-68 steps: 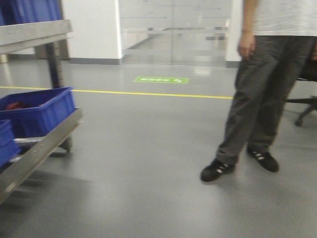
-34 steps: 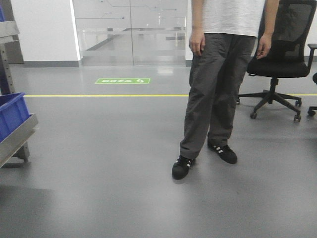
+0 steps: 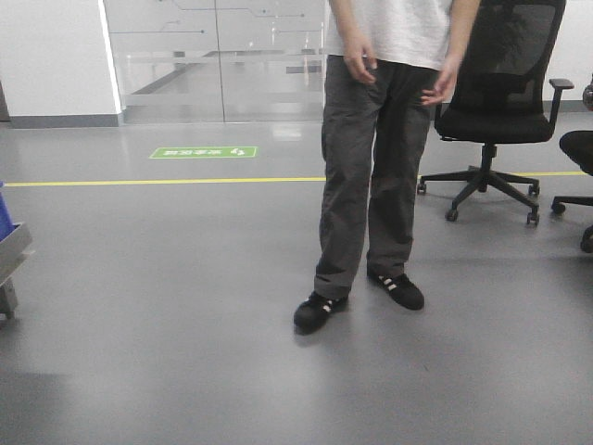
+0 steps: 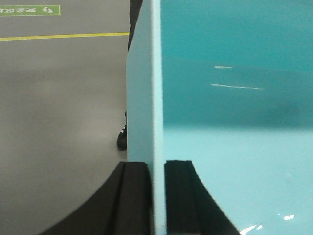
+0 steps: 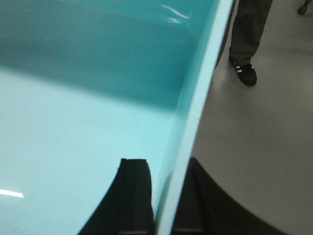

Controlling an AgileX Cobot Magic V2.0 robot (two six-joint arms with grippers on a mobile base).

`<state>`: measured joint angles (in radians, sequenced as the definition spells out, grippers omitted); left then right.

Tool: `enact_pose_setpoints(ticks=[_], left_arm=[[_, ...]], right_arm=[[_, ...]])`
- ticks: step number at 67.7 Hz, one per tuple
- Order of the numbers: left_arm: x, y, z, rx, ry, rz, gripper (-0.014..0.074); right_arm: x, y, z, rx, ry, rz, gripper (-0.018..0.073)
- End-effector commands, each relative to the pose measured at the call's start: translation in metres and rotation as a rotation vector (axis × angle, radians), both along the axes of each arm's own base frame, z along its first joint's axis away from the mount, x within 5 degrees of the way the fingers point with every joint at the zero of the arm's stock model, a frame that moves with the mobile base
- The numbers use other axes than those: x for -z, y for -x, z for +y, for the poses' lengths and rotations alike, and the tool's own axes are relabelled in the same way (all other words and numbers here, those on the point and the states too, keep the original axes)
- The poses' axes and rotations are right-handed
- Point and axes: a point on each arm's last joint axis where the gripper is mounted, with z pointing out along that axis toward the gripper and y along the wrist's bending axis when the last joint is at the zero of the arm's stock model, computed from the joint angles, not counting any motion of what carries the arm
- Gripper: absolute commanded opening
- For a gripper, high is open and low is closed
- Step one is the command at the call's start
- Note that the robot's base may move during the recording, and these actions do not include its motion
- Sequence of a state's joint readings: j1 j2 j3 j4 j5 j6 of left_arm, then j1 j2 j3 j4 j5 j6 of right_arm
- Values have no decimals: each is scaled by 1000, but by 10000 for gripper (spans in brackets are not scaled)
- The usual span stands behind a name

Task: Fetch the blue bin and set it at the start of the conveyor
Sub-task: 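Hold the bin with both grippers while driving past the standing person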

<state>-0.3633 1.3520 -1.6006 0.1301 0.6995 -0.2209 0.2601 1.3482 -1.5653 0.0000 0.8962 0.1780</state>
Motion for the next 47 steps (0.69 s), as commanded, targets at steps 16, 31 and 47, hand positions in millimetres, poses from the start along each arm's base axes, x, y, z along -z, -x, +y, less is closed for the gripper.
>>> enact_pose_setpoints(ticks=[16, 31, 47], left_arm=[[-15, 5, 1, 12, 53, -98, -111], [-15, 5, 1, 12, 53, -98, -111], [-16, 5, 1, 12, 55, -103, -111]], right_arm=[[-6, 1, -4, -5, 30, -40, -151], [-6, 1, -4, -5, 30, -40, -151], [-6, 1, -4, -5, 30, -40, -151]])
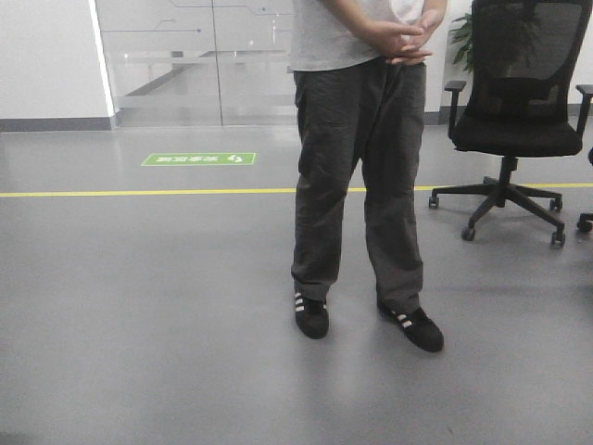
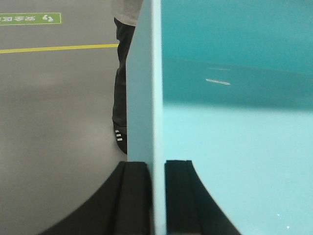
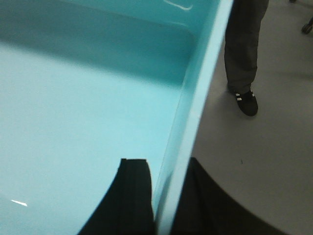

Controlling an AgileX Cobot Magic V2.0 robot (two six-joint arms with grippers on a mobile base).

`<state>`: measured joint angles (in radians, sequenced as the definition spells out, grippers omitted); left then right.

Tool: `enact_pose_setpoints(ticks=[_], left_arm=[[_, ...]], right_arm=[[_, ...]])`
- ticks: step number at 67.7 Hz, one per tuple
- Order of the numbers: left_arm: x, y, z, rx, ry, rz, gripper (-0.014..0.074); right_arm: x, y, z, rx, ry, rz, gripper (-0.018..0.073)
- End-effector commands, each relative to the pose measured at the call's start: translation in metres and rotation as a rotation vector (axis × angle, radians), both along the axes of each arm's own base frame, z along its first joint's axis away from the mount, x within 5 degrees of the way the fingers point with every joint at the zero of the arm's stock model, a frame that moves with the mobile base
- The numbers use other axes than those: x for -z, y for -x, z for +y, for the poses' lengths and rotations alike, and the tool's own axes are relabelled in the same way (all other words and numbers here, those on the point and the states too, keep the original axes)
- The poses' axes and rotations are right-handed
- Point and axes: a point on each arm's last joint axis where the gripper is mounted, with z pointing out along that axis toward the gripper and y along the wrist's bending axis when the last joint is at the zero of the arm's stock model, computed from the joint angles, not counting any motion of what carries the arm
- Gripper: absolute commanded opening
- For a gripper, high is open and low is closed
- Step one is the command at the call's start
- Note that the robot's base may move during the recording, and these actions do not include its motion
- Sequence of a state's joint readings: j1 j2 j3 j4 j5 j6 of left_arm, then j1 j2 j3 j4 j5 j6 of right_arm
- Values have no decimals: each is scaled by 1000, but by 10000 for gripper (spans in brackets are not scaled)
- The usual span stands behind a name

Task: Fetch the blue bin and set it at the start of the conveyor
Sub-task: 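Hold the bin with both grippers while driving past the standing person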

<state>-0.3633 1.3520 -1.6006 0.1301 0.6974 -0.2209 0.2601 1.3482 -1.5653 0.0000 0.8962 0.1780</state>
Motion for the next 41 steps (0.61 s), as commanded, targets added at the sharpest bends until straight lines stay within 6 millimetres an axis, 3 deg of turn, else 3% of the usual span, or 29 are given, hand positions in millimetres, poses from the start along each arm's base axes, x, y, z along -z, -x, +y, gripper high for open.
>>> enact_pose_setpoints(ticks=[1, 41], left_arm=[[-16, 5, 1, 12, 54, -102, -111], [-16, 5, 1, 12, 55, -104, -111]], right_arm=[[-6, 1, -4, -5, 30, -40, -151], [-6, 1, -4, -5, 30, -40, -151]])
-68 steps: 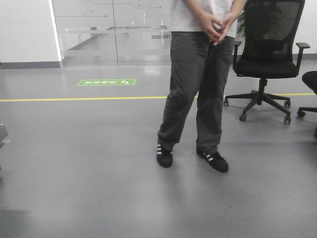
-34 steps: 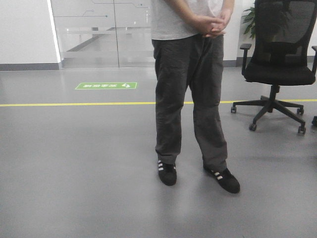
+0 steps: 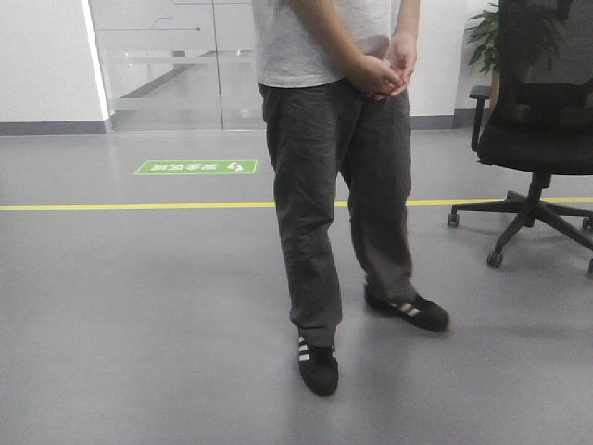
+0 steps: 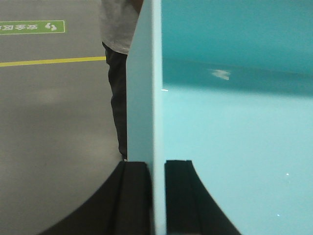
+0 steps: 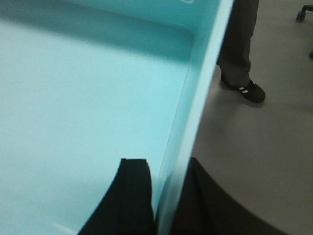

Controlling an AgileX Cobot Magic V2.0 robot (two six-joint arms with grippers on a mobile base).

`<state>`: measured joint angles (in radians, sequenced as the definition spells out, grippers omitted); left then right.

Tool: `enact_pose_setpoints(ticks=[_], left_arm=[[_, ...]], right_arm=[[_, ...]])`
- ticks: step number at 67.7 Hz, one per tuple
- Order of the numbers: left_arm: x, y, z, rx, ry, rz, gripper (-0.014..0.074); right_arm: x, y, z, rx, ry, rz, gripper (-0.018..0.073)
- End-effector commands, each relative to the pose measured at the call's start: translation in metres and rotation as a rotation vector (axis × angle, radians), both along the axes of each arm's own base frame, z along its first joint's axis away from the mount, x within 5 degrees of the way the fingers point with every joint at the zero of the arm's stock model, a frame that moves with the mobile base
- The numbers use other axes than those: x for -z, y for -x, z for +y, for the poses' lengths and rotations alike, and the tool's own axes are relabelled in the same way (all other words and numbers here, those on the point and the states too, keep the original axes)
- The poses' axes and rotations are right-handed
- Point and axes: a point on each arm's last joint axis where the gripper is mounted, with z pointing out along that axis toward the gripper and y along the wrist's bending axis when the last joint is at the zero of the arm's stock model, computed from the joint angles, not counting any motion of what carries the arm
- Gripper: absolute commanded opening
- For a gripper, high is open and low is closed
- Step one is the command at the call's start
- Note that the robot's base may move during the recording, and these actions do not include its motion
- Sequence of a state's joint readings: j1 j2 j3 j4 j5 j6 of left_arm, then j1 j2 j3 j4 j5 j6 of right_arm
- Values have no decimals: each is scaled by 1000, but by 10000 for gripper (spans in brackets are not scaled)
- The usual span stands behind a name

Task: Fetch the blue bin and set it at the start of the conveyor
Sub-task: 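Hold the bin with both grippers while driving past the standing person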

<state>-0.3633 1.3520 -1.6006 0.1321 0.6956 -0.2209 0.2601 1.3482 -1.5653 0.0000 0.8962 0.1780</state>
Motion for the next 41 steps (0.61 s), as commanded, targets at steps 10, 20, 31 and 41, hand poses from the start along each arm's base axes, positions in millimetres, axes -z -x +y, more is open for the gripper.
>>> enact_pose_setpoints(ticks=[10, 20, 31, 41], left_arm=[[-16, 5, 1, 13, 56, -101, -111], [-16, 5, 1, 12, 54, -102, -111], [-16, 5, 1, 12, 54, -102, -111], [-16, 5, 1, 12, 54, -102, -111]], right_arm=[[-6, 1, -4, -5, 30, -40, -151], [-6, -1, -3, -5, 29, -45, -151], [-6, -5, -2, -5, 24, -67, -151], [-5, -11, 0, -5, 18, -88, -151]])
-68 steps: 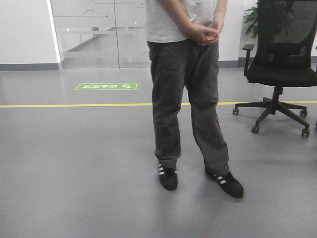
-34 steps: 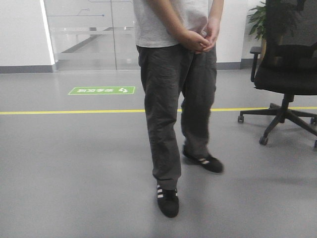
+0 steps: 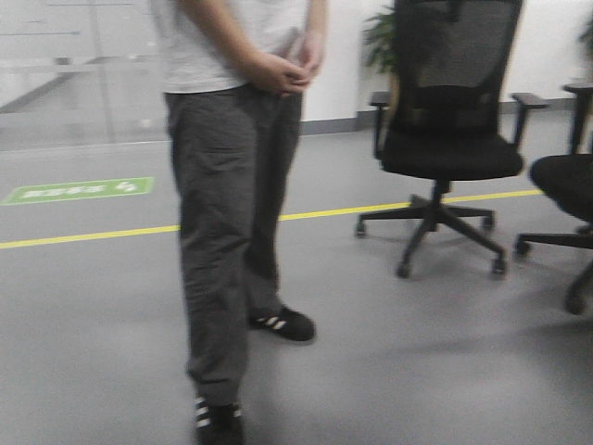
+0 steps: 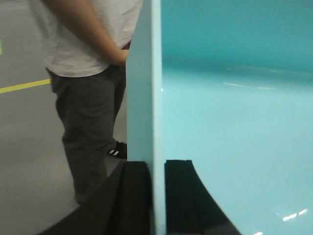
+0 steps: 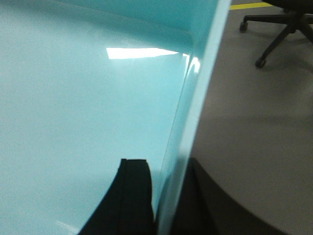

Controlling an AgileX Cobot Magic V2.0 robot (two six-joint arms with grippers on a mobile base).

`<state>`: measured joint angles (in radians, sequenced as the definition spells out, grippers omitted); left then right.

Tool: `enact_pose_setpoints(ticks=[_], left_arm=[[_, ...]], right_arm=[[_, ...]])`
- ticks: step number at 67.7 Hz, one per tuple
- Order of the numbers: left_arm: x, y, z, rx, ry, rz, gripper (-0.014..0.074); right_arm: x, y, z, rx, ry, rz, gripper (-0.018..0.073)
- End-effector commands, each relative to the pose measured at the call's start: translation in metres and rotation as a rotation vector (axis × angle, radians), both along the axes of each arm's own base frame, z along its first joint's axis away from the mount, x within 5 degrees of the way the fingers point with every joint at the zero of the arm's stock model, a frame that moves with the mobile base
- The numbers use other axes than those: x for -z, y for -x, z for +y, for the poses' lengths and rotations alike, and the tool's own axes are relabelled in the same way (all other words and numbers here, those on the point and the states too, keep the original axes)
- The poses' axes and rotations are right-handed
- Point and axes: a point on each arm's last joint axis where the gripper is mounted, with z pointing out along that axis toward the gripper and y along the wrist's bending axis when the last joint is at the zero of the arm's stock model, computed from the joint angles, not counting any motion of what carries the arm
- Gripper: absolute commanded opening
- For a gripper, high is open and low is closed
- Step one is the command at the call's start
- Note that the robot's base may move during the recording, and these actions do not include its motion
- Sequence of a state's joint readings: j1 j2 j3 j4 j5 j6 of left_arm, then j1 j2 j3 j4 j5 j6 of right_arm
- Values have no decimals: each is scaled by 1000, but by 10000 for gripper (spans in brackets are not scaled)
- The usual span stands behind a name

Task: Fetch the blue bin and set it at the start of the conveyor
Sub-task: 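Hold the bin with both grippers while driving past the standing person, then drive toward the red-framed grey conveyor table holding the bin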

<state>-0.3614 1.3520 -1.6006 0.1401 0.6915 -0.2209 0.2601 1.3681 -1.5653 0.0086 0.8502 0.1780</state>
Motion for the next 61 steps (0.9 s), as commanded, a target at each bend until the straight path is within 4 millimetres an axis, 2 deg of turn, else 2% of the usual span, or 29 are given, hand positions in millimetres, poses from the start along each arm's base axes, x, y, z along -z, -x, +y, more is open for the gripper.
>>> enact_pose_setpoints(ticks=[1, 41, 61], left_arm=[[-15, 6, 0, 17, 60, -95, -111], [-15, 6, 0, 16, 58, -96, -111], [-15, 6, 0, 16, 58, -96, -111]], right_arm=[[-7, -3, -3, -2, 32, -69, -151], [-22, -12, 0, 0, -17, -261, -151], [-23, -13, 0, 0, -20, -274, -151]])
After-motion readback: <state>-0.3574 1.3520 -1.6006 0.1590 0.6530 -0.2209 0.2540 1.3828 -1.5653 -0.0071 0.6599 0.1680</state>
